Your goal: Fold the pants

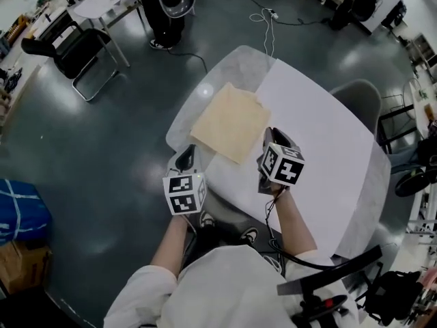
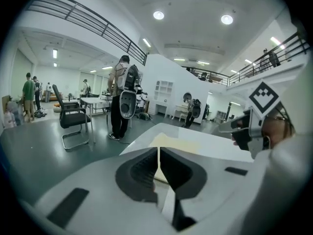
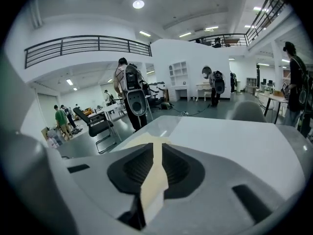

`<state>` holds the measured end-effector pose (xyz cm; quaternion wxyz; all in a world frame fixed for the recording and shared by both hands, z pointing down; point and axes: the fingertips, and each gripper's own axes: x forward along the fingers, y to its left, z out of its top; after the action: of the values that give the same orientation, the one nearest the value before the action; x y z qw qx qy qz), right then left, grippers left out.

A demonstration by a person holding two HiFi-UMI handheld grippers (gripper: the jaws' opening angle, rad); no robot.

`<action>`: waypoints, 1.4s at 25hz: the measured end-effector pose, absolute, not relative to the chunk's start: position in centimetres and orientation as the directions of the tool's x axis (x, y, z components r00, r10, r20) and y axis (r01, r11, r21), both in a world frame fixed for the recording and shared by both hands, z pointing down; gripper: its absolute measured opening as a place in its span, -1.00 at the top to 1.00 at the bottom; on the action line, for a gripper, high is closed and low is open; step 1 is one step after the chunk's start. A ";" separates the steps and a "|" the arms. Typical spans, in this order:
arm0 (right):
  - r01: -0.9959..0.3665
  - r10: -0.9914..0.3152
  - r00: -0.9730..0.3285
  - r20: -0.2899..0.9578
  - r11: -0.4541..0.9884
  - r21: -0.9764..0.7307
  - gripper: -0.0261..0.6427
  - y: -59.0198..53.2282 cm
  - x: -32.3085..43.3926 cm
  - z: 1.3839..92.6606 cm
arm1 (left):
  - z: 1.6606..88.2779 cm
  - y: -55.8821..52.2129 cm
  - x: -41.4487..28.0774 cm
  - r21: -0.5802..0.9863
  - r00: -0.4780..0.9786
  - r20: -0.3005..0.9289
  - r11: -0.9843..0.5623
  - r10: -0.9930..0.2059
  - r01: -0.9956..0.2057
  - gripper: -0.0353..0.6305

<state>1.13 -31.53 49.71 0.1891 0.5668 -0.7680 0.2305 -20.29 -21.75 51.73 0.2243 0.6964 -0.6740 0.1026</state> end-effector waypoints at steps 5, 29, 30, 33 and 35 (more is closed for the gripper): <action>-0.969 -0.812 -0.248 0.529 0.203 -0.143 0.94 -27.5 8.2 47.9 | 48.6 -19.8 -15.9 0.146 0.074 0.418 -0.014 -0.905 -0.989 0.84; -0.976 -0.883 -0.216 0.417 0.203 -0.077 0.95 -21.2 21.4 43.1 | 43.3 -16.8 -3.7 0.083 0.096 0.352 -0.071 -0.931 -0.994 0.84; -0.976 -0.882 -0.218 0.417 0.205 -0.076 0.95 -21.2 21.4 43.1 | 43.3 -16.8 -3.8 0.082 0.094 0.351 -0.069 -0.932 -0.994 0.84; -0.974 -0.881 -0.225 0.417 0.214 -0.073 0.94 -21.2 21.7 43.0 | 43.2 -16.6 -3.3 0.081 0.089 0.352 -0.064 -0.932 -0.995 0.84; -0.973 -0.879 -0.227 0.419 0.218 -0.071 0.94 -21.1 21.7 42.9 | 43.1 -16.5 -3.2 0.082 0.088 0.352 -0.063 -0.932 -0.995 0.84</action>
<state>21.70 -21.13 42.92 0.1460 0.6042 -0.7665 0.1617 -3.20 -16.48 43.08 0.1522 0.7218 -0.6673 0.1029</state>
